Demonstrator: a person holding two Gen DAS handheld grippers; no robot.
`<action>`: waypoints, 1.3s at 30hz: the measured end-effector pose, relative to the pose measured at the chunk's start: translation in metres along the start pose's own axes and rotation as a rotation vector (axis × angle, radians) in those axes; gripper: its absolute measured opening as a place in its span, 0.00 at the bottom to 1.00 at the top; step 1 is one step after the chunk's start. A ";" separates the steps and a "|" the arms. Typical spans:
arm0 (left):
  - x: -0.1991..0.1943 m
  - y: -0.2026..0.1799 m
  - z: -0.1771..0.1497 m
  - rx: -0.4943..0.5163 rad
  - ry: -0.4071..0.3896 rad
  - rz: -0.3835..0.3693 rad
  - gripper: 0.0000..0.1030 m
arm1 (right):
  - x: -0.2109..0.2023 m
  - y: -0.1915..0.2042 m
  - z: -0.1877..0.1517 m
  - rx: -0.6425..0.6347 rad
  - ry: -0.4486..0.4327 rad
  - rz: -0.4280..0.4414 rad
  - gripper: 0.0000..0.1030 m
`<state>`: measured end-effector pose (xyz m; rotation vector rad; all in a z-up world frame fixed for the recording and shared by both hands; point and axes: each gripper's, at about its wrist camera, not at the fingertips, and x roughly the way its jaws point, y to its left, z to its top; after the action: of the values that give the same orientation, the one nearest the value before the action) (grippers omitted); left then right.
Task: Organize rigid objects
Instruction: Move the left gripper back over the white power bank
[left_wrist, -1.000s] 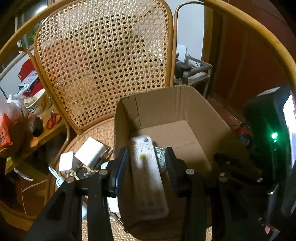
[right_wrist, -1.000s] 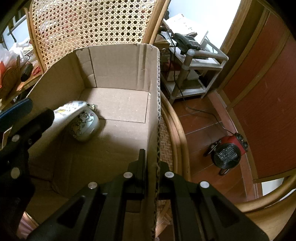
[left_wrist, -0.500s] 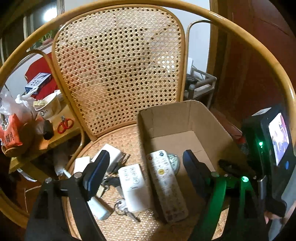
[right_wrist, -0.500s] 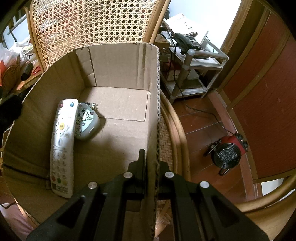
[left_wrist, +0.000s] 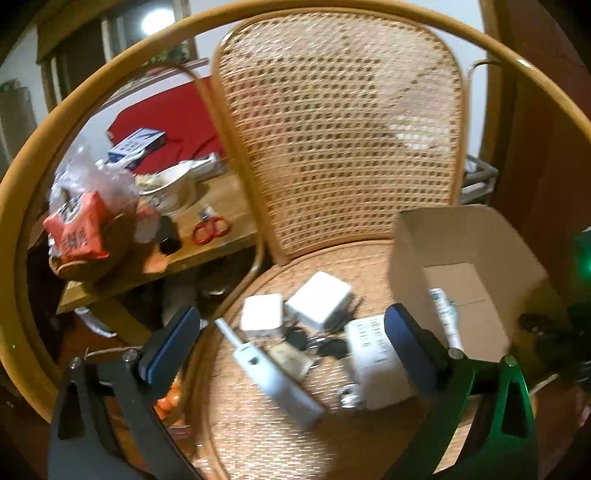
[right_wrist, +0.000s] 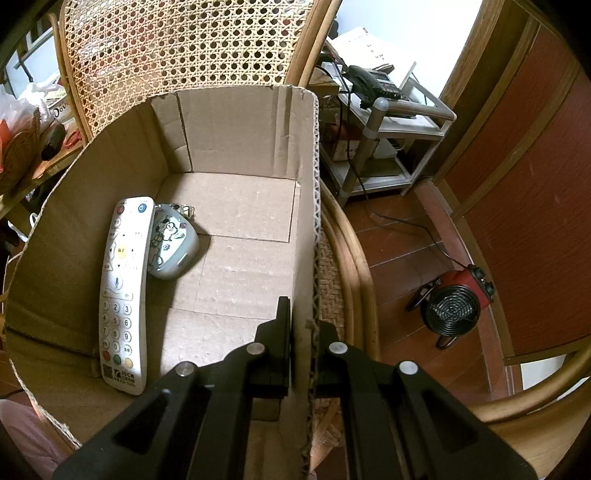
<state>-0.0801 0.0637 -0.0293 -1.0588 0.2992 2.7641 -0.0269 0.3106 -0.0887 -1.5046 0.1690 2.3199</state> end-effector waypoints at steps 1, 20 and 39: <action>0.003 0.004 -0.002 -0.008 0.007 0.016 0.97 | 0.000 0.000 0.000 0.001 0.000 0.000 0.07; 0.052 0.038 -0.040 -0.036 0.188 0.154 0.97 | 0.000 0.000 0.000 -0.001 0.001 -0.002 0.07; 0.082 0.034 -0.051 -0.063 0.279 0.131 0.96 | -0.001 -0.001 -0.001 -0.001 0.001 -0.001 0.07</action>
<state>-0.1151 0.0248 -0.1176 -1.4949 0.3294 2.7507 -0.0251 0.3110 -0.0886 -1.5064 0.1675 2.3187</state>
